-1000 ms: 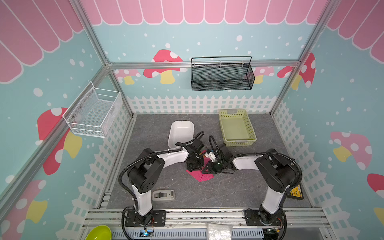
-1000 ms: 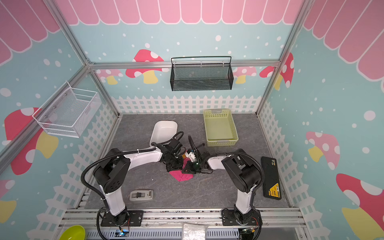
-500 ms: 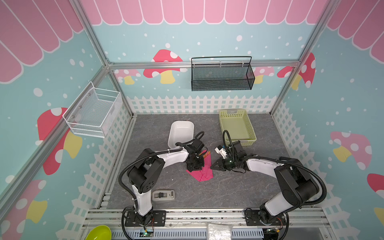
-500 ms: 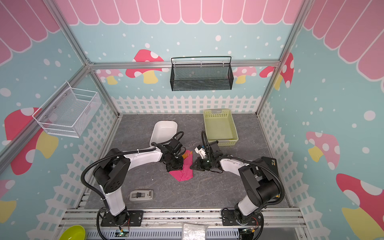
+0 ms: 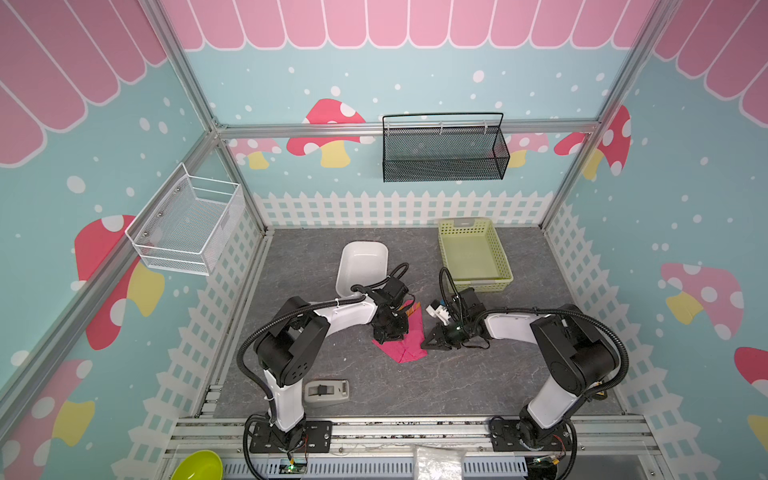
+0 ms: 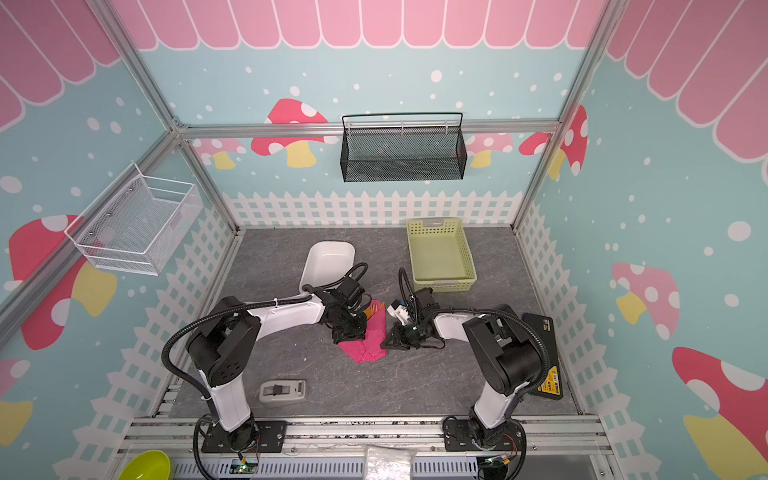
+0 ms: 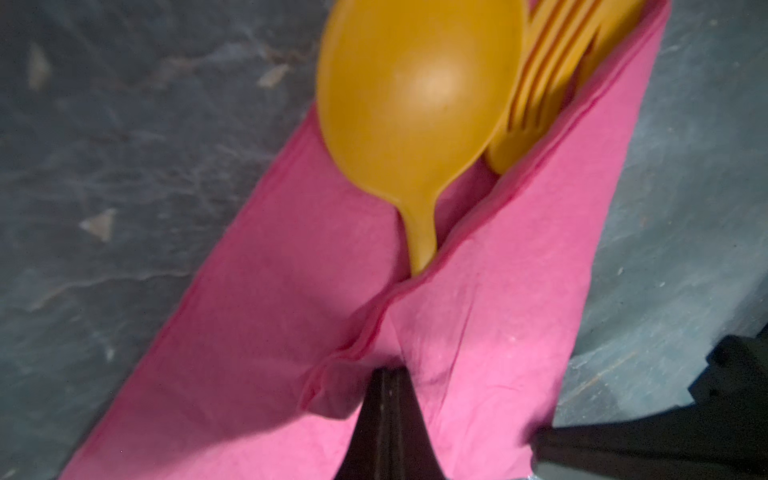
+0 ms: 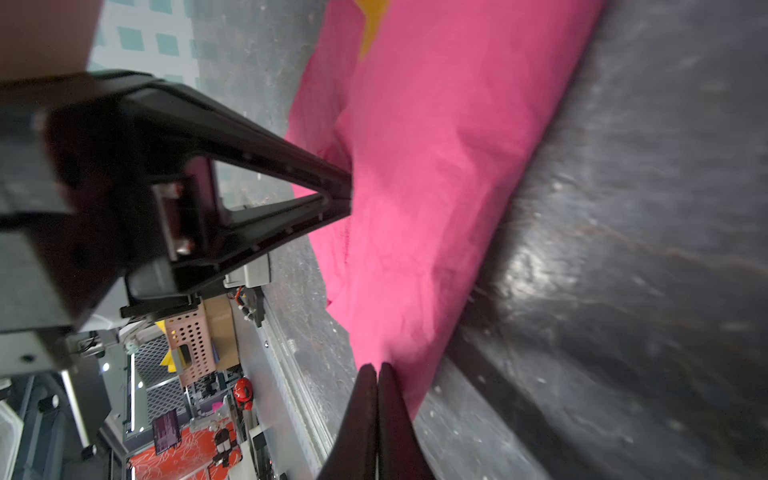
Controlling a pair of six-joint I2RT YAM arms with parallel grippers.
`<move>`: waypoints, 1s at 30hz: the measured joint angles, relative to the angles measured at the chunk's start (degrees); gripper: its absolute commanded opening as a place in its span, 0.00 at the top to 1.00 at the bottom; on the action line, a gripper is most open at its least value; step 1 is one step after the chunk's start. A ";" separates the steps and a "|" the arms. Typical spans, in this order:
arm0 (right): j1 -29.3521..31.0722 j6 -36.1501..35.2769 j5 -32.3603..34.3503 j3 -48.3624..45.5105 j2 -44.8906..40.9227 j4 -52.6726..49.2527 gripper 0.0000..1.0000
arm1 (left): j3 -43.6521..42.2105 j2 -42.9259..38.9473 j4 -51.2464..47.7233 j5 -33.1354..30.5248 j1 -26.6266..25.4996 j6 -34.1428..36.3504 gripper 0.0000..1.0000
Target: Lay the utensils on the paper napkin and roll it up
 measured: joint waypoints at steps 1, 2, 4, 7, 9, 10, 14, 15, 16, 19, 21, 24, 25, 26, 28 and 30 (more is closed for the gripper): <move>0.00 -0.17 1.22 -0.02 0.13 -0.44 0.93 | 0.00 -0.04 0.00 -0.02 0.00 0.00 0.99; 0.00 -0.24 2.23 -0.07 0.28 -0.66 0.93 | 0.00 -0.04 0.00 0.00 0.00 0.00 0.99; 0.00 -0.37 3.72 -0.48 0.57 -0.72 0.93 | 0.00 -0.04 0.00 0.00 0.00 0.00 0.99; -0.02 -0.35 3.80 -1.14 0.55 -0.17 0.93 | 0.00 -0.07 -0.02 0.07 -0.02 0.00 0.99; -0.02 -0.33 3.72 -1.44 0.50 0.37 0.93 | -0.02 -0.07 -0.04 0.13 -0.02 -0.02 0.99; -0.04 -0.31 3.67 -1.60 0.46 0.63 0.93 | -0.02 -0.11 -0.07 0.13 -0.02 -0.02 0.99; 0.00 -0.07 3.98 -1.81 0.09 0.87 0.93 | -0.02 -0.50 -0.35 0.11 -0.07 -0.02 0.99; 0.00 0.11 4.26 -1.81 -0.15 0.70 0.93 | -0.02 -0.59 -0.44 0.09 -0.09 -0.02 0.99; 0.02 0.22 4.85 -1.81 -0.52 0.37 0.93 | -0.02 -0.59 -0.50 0.09 -0.11 0.00 0.99; 0.04 0.81 5.49 -1.81 -2.21 -0.48 0.93 | -0.02 -0.59 -0.68 0.11 -0.11 0.00 0.99; 0.04 1.31 4.94 -1.81 -3.50 -0.13 0.93 | -0.02 -0.59 -0.74 0.09 -0.11 0.00 0.99; 0.61 2.40 2.14 -1.84 -4.52 2.56 0.92 | -0.02 -0.59 -0.90 0.09 -0.11 0.00 0.99; 1.14 2.67 1.01 -1.84 -4.44 3.56 0.92 | -0.02 -0.59 -0.92 0.09 -0.11 0.00 0.99; 1.70 2.73 -0.07 -1.84 -4.17 4.17 0.91 | -0.02 -0.59 -0.92 0.09 -0.11 0.00 0.99; 3.10 2.69 -1.86 -1.79 -3.08 5.07 0.92 | -0.02 -0.59 -0.92 0.09 -0.13 0.00 0.99; 4.04 2.56 -2.56 -1.79 -1.64 5.09 0.92 | -0.02 -0.59 -0.92 0.09 -0.11 0.00 0.99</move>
